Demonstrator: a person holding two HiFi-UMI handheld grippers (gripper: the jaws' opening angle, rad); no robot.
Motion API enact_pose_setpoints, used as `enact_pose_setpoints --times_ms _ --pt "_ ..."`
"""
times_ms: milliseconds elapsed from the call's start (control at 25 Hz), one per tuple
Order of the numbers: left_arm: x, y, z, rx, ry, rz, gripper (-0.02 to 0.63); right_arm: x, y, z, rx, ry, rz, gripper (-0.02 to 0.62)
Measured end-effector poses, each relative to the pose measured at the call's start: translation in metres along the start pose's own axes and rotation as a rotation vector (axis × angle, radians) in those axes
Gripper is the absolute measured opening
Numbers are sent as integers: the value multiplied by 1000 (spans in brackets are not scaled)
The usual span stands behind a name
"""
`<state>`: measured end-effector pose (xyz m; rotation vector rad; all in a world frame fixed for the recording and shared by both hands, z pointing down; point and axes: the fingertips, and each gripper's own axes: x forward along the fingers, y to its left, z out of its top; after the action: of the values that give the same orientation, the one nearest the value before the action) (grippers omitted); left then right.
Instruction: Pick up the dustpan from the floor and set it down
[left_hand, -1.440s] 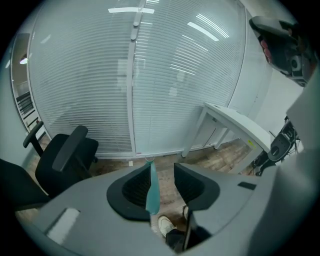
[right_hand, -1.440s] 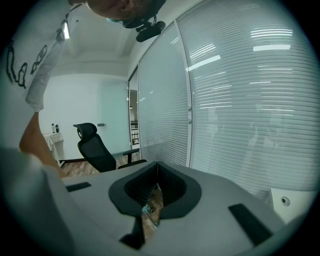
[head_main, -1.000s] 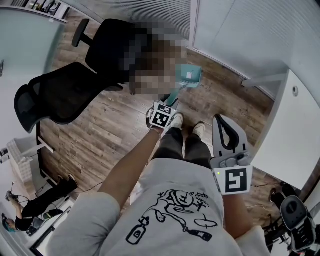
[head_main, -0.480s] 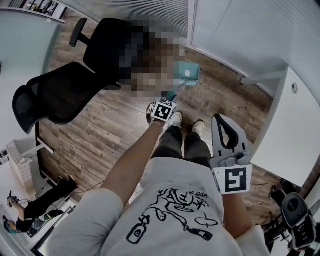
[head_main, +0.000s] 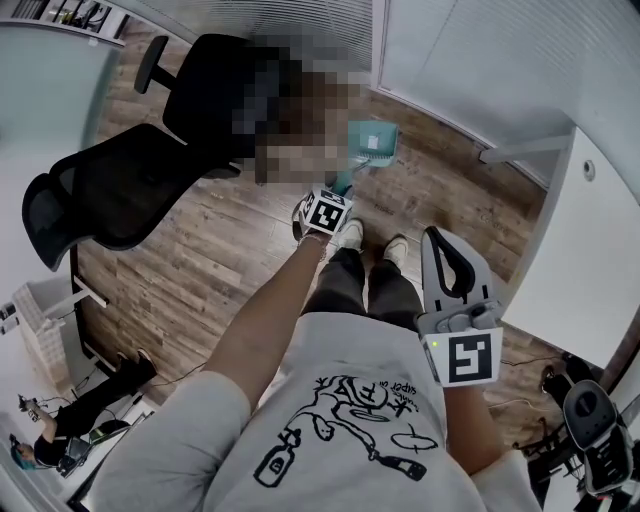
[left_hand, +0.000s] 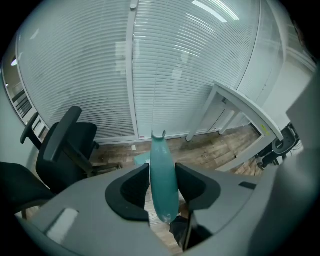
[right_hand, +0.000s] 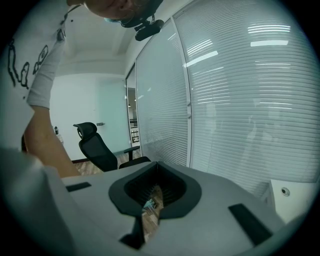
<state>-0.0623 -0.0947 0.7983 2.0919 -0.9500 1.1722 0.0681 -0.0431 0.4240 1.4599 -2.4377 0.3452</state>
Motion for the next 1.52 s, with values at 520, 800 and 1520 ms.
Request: enact_pose_setpoints --times_ms 520,800,1520 --pt "0 -1 7 4 -39 -2 138 -2 -4 -3 20 7 -7 3" --pt "-9 -1 28 -13 -134 -10 137 -4 -2 -2 40 6 -8 3" --pt "-93 -24 80 -52 -313 1 135 -14 -12 3 1 -20 -10 3"
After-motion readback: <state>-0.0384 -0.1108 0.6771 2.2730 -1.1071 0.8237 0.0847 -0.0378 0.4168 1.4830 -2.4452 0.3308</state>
